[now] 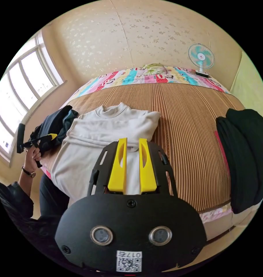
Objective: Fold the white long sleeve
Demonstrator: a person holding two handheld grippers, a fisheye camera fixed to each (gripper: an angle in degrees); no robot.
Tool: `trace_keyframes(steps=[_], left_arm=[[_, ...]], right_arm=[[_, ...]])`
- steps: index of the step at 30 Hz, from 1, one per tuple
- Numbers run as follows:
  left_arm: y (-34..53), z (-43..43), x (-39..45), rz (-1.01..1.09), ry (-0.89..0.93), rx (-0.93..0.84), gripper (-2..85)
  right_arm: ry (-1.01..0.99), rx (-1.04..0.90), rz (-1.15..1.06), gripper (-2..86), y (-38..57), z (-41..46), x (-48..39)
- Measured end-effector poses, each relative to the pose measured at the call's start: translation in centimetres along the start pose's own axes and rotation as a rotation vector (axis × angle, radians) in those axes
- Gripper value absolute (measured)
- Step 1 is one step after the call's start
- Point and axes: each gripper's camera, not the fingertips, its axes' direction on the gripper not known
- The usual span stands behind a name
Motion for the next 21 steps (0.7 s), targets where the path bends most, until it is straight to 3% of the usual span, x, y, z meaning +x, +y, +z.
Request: trace_keyframes(steps=[4,5,10,16,21], left_arm=[[4.8,5.2,3.4,0.035,0.001,-0.207,7.9],[4.5,5.7,3.6,0.037,-0.038,-0.176,7.1],[-3.7,9.2,3.1,0.045,-0.016,-0.300,5.7],[-12.3,11.0,1.4,0.019,-0.111,-0.242,6.2],[-7.1,3.5,1.2,0.039,-0.116,0.011,6.9]], right_arm=[[-0.032,-0.176,-0.042,5.6,5.4,2.3,-2.1],[0.001,-0.231,-0.046,5.0,5.4,4.3,-2.1],[-0.049,-0.309,0.001,3.0,-2.3,9.9,0.3],[-0.023,-0.353,0.044,3.4,-13.7,14.9,3.0],[-0.025,-0.082,-0.031,6.0,-12.0,5.6,1.7]])
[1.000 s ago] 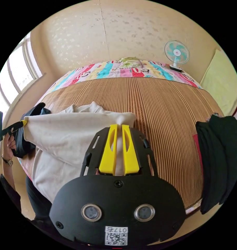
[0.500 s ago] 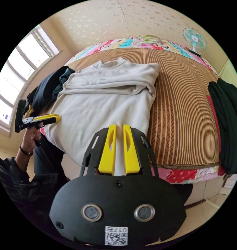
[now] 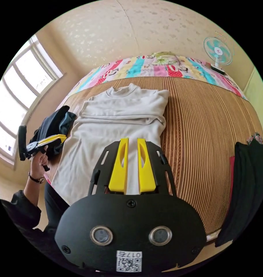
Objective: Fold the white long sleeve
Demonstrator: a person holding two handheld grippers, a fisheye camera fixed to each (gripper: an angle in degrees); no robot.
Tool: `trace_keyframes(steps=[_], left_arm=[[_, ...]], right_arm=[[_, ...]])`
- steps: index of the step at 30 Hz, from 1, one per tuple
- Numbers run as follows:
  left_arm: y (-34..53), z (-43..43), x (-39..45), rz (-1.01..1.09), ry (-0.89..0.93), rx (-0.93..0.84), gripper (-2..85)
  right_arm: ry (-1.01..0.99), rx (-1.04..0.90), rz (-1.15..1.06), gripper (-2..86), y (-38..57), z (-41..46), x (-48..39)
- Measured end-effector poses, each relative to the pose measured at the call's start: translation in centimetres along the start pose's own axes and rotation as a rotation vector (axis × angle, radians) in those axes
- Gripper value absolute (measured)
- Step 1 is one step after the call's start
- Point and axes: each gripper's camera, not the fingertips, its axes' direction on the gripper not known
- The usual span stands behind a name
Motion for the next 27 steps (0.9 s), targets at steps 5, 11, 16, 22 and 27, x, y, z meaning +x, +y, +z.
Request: trace_keyframes(steps=[5,11,16,22,27], left_arm=[[13.7,-2.2,-3.2,-0.186,0.006,-0.032,11.0],[20.2,-2.0,-4.8,-0.232,0.085,-0.026,10.6],[20.3,-4.3,-7.1,-0.247,0.362,-0.005,4.5],[23.5,-14.6,-9.7,-0.191,0.772,0.331,4.1],[23.4,-18.1,-8.7,-0.152,0.676,0.445,4.2]], right_arm=[[0.104,-0.028,0.111,8.3,14.0,-2.0,2.5],[-0.005,-0.033,0.210,6.3,22.1,-2.5,4.0],[-0.197,0.095,0.211,3.6,21.2,-6.9,4.7],[-0.456,0.413,0.043,2.8,23.5,-20.7,4.7],[-0.438,0.561,0.062,2.9,23.0,-27.0,3.4]])
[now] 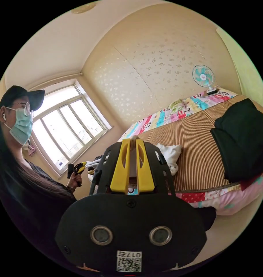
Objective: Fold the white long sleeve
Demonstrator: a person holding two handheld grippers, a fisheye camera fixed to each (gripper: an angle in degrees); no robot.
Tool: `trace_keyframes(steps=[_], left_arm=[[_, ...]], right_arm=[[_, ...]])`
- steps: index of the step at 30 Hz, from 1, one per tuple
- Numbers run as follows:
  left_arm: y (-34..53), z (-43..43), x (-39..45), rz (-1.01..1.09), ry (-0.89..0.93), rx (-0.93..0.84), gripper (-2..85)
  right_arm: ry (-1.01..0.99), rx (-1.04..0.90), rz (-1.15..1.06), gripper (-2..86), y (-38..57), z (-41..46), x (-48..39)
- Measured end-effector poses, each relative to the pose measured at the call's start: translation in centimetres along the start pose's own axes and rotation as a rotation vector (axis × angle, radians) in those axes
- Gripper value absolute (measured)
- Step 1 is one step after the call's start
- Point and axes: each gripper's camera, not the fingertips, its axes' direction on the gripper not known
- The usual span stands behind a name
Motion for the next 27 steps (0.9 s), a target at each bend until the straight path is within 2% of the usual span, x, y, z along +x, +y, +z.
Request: trace_keyframes(steps=[2,5,9,11,15,18,20,22,24,25,27], left_arm=[[-1.7,3.0,-0.9,0.001,-0.135,-0.014,4.2],[-4.3,8.4,-5.2,-0.120,-0.209,0.009,4.5],[-6.8,13.6,-10.7,-0.268,-0.293,-0.024,6.8],[-6.4,13.9,-11.5,-0.315,-0.307,-0.002,11.6],[-2.7,13.4,-10.4,-0.281,-0.463,-0.075,15.1],[2.0,12.8,-10.5,-0.343,-0.503,-0.174,17.0],[5.8,11.7,-11.1,-0.470,-0.453,-0.161,17.9],[7.8,11.4,-11.4,-0.539,-0.444,-0.151,18.2],[8.8,11.9,-11.8,-0.568,-0.400,-0.155,18.2],[8.9,12.5,-12.0,-0.579,-0.352,-0.152,18.0],[8.6,13.5,-12.2,-0.588,-0.279,-0.139,16.1]], right_arm=[[0.114,-0.050,-0.016,3.1,-2.2,3.6,0.0],[0.278,-0.117,0.028,3.7,-5.1,11.3,3.6],[0.378,-0.184,0.129,6.1,-7.3,20.8,9.3],[0.401,-0.237,0.167,7.9,-7.4,24.2,8.7],[0.410,-0.313,-0.014,7.4,-4.0,28.2,2.9],[0.424,-0.496,-0.198,6.5,0.9,33.1,0.5],[0.630,-0.719,-0.309,4.7,5.4,37.5,2.4],[0.613,-0.613,-0.261,3.8,5.6,36.7,2.8],[0.668,-0.701,-0.176,2.7,3.6,37.6,2.2],[0.716,-0.662,-0.164,2.0,2.4,37.9,1.0],[0.597,-0.467,-0.236,1.4,1.6,37.1,-1.6]])
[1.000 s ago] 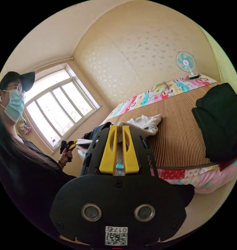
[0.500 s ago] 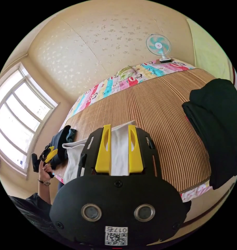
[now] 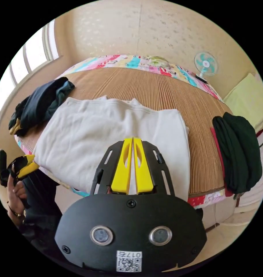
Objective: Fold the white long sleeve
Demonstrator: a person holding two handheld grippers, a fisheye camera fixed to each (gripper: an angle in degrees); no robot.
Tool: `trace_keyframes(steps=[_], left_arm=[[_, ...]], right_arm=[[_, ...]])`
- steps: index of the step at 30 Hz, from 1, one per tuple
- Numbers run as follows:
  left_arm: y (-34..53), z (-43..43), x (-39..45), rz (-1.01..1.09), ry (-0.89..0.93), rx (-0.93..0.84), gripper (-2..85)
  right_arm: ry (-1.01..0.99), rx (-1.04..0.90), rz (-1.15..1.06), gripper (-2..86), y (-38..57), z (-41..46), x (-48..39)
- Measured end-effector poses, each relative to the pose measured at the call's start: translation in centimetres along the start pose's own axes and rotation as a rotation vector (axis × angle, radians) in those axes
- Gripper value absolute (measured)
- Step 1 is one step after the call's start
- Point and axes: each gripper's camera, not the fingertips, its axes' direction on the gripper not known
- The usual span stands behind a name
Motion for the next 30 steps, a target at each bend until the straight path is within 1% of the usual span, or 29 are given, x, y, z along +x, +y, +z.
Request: trace_keyframes(steps=[1,2,3,4,5,6,8,9,11,12,14,15,17,19,20,22,24,26,27,28,29,30], left_arm=[[-0.4,0.2,0.1,-0.023,-0.001,0.018,14.2],[-0.8,0.2,0.4,-0.036,-0.005,0.052,12.0],[-1.0,0.1,0.7,-0.034,0.004,0.072,10.3],[-1.5,-0.1,1.7,-0.005,0.056,0.104,6.8],[-2.1,0.1,3.7,0.078,0.127,0.119,6.1],[-2.4,0.4,5.0,0.128,0.149,0.113,5.7],[-3.0,2.4,12.2,0.368,0.123,0.076,5.4],[-2.9,3.2,14.1,0.430,0.110,0.067,5.5],[-1.7,7.0,20.8,0.655,0.108,0.009,5.8],[-1.2,8.1,22.2,0.700,0.118,-0.013,5.8],[1.1,12.9,26.4,0.832,0.178,-0.146,6.1],[1.8,14.1,27.0,0.852,0.195,-0.187,6.2],[4.8,18.3,28.4,0.911,0.242,-0.336,7.1],[6.9,20.4,28.6,0.940,0.257,-0.441,8.4],[7.8,20.6,28.4,0.957,0.298,-0.479,8.9],[8.3,19.6,27.8,0.977,0.340,-0.469,9.2],[7.6,17.6,26.7,0.976,0.260,-0.389,9.5],[5.6,14.6,24.5,0.899,0.021,-0.221,12.1],[4.9,13.8,23.6,0.860,-0.038,-0.179,13.1],[3.6,12.7,21.7,0.759,-0.120,-0.116,15.1],[2.3,12.2,19.6,0.659,-0.144,-0.109,17.1],[1.7,12.3,18.6,0.611,-0.145,-0.128,18.1]], right_arm=[[-0.115,0.113,-0.039,1.1,0.1,-0.8,-0.6],[-0.175,0.113,-0.054,0.9,-0.1,0.0,-1.0],[-0.179,0.065,-0.066,0.8,-0.3,1.0,-1.3],[-0.170,-0.128,-0.129,0.7,-0.8,4.4,-2.1],[-0.158,-0.197,-0.173,0.6,-0.6,6.3,-2.3],[-0.167,-0.140,-0.174,0.6,-0.4,5.7,-1.8],[-0.268,-0.141,-0.072,0.5,-0.3,3.9,1.5],[-0.304,-0.115,-0.043,0.5,0.0,3.2,2.7],[-0.384,0.067,0.137,0.5,2.8,-0.3,8.6],[-0.383,0.090,0.183,0.5,3.6,-1.0,10.1],[-0.315,0.108,0.342,0.5,6.5,-3.2,15.8],[-0.293,0.113,0.371,0.6,7.3,-3.7,17.2],[-0.228,0.127,0.457,0.8,10.2,-5.1,22.2],[-0.206,0.107,0.532,1.0,12.2,-5.3,25.5],[-0.219,0.092,0.566,1.3,13.3,-5.3,27.3],[-0.236,0.086,0.596,1.8,14.6,-5.4,29.3],[-0.239,0.096,0.610,2.7,15.4,-5.6,30.6],[-0.279,0.105,0.630,4.5,15.9,-5.4,32.1],[-0.303,0.107,0.645,5.1,16.0,-5.3,32.6],[-0.375,0.116,0.688,7.1,16.2,-5.0,33.6],[-0.475,0.121,0.743,9.5,16.6,-4.6,34.7],[-0.525,0.113,0.770,10.9,16.8,-4.3,35.2]])
